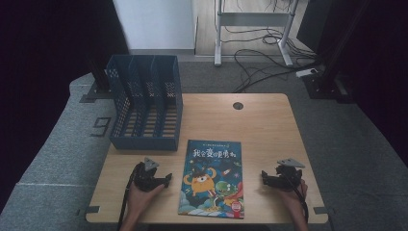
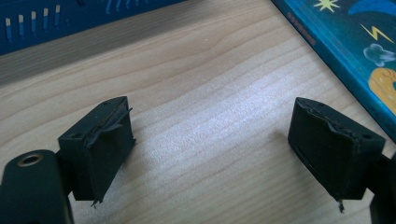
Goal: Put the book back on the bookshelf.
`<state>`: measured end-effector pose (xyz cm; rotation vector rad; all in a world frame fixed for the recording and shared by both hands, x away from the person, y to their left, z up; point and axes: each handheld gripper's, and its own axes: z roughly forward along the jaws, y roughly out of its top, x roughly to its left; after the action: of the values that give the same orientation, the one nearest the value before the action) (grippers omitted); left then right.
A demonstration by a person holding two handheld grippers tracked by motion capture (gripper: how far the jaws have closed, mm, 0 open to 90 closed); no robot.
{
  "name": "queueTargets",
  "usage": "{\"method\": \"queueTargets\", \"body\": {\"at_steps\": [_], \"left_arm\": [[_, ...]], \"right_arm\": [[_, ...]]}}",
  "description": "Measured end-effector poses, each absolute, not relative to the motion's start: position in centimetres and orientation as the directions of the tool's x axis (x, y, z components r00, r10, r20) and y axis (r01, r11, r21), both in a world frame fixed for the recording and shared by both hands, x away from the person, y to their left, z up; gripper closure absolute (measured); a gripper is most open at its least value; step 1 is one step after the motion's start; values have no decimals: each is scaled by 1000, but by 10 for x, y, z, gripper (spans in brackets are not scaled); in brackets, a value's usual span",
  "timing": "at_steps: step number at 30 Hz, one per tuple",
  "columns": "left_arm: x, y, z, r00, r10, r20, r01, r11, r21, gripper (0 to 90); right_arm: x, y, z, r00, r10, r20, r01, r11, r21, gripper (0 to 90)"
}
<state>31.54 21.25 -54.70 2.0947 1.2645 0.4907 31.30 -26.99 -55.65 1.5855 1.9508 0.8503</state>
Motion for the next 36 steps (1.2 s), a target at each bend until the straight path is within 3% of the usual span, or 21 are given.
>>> {"method": "queueTargets", "body": {"at_steps": [10,21,23,36], "left_arm": [[316,214,-547,471,882,-16,646,-333,686,144],[314,212,-547,442,897,-8,651,-314,691,163],[313,213,-547,437,899,-11,650,-308,695,201],[310,214,-538,449,892,-56,633,-273,725,250]], "right_arm": [[314,-267,-556,-202,979,14,676,129,725,38],[310,-263,-553,-177,983,51,677,84,731,113],[309,-260,-551,-193,979,61,669,86,738,119],[302,-238,-533,-261,958,117,623,74,779,129]]}}
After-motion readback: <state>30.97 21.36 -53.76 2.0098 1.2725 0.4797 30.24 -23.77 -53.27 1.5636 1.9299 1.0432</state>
